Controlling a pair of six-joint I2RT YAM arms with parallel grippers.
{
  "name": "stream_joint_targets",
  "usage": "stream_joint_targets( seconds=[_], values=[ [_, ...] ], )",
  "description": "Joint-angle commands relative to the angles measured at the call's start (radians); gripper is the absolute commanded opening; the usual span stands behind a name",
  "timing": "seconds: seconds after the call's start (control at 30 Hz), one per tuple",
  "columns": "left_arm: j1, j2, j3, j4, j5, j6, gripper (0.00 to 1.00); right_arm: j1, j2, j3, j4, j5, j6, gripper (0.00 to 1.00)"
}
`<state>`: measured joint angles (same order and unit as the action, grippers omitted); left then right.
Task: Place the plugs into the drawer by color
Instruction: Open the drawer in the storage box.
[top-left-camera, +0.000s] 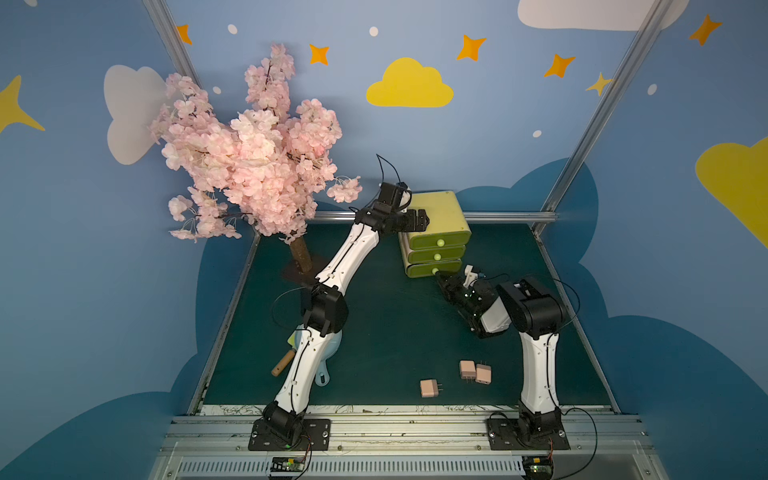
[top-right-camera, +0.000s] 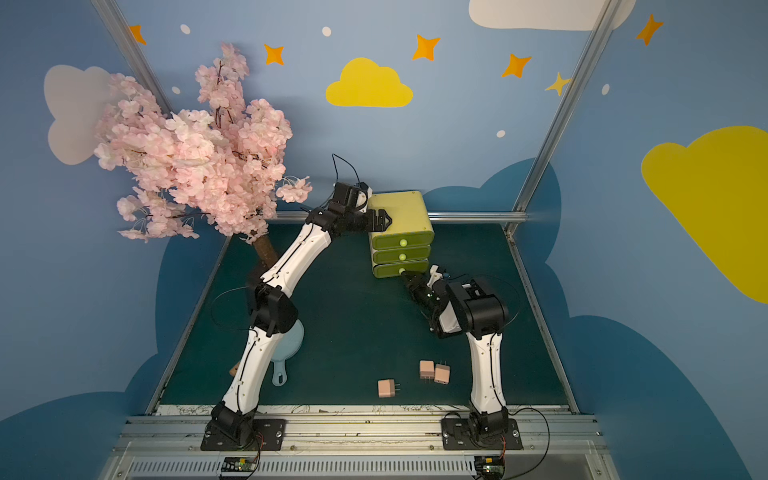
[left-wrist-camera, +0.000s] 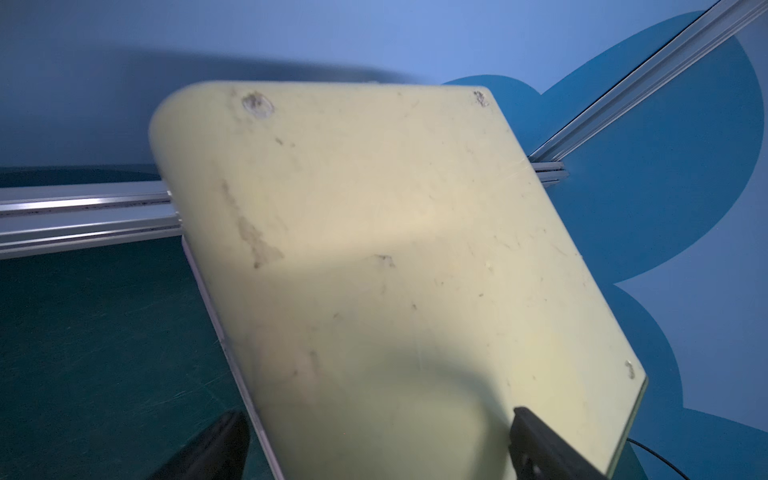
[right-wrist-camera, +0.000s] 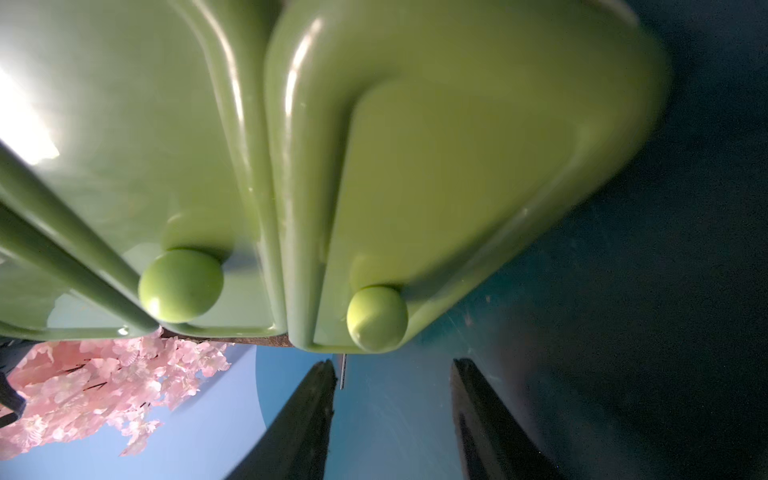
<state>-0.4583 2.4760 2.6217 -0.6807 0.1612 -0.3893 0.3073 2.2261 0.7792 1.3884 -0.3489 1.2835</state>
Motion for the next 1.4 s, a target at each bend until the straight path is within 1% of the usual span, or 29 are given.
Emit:
stream_joint_targets(
  seconds=[0.0, 0.17, 0.5, 0.97, 1.37],
  values=[
    [0.004, 0.032, -0.011, -0.029, -0.002, 0.013, 0.99, 0.004, 0.038, 0.03, 0.02, 0.015, 0.007, 0.48],
    [0.005, 0.036, -0.009, -0.029, -0.002, 0.014, 0.99, 0.009, 0.056, 0.046, 0.02, 0.016, 0.013, 0.47],
    [0.007, 0.04, -0.009, -0.026, 0.001, 0.012, 0.99, 0.013, 0.076, 0.072, 0.02, 0.014, 0.023, 0.39],
    [0.007, 0.035, -0.009, -0.028, -0.001, 0.015, 0.99, 0.013, 0.087, 0.099, 0.02, 0.019, 0.033, 0.38],
    [0.005, 0.035, -0.009, -0.029, -0.003, 0.017, 0.99, 0.006, 0.095, 0.106, 0.02, 0.019, 0.036, 0.32]
  ],
)
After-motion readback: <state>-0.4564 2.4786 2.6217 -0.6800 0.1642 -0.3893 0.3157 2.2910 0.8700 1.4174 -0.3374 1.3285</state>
